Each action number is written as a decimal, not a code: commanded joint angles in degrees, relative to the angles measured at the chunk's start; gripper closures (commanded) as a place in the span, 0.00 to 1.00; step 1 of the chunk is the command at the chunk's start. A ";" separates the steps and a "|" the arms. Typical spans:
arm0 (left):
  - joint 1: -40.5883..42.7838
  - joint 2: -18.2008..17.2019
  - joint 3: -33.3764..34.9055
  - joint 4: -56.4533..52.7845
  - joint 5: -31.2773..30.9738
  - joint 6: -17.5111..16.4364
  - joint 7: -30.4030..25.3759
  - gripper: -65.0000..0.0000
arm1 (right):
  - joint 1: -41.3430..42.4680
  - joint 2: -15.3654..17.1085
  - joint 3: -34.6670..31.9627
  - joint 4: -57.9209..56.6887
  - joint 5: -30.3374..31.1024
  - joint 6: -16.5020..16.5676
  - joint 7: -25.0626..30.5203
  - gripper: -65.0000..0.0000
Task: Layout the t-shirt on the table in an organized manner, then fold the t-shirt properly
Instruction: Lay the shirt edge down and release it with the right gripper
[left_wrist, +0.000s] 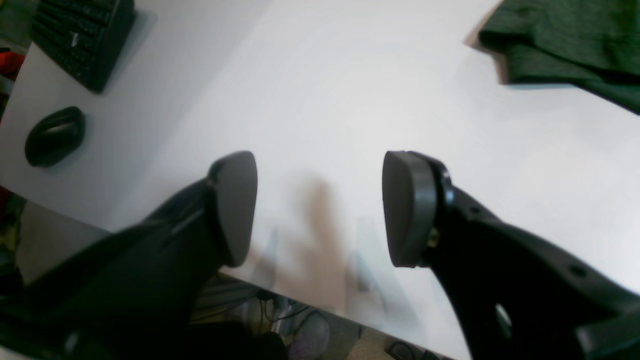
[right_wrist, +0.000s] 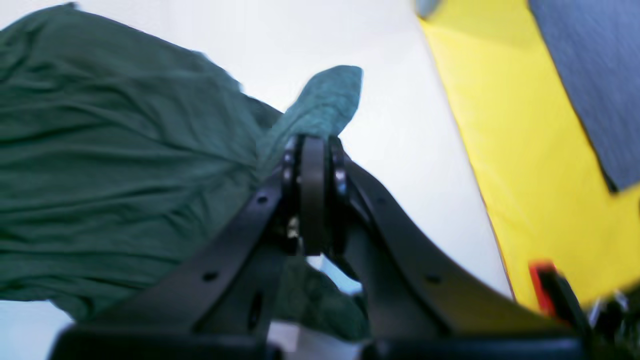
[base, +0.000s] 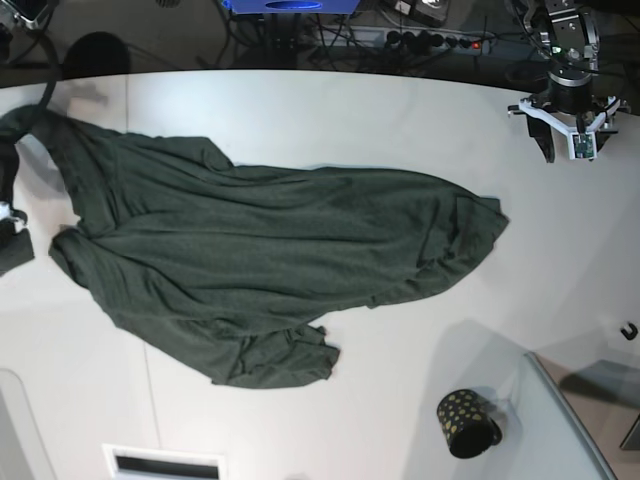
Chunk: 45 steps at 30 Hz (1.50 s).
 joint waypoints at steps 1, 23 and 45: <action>0.20 -0.65 -0.15 0.79 -0.11 0.56 -1.12 0.42 | 1.28 1.07 -1.43 0.95 0.54 -0.24 1.40 0.99; -0.33 -0.65 -0.59 -2.03 0.25 0.56 -1.03 0.42 | 16.31 -7.99 -53.65 -11.09 -0.16 1.78 1.31 0.68; 0.03 -0.65 -0.15 -1.85 -0.11 0.56 -1.21 0.42 | 15.69 3.44 -12.94 -49.95 -21.52 2.04 26.98 0.39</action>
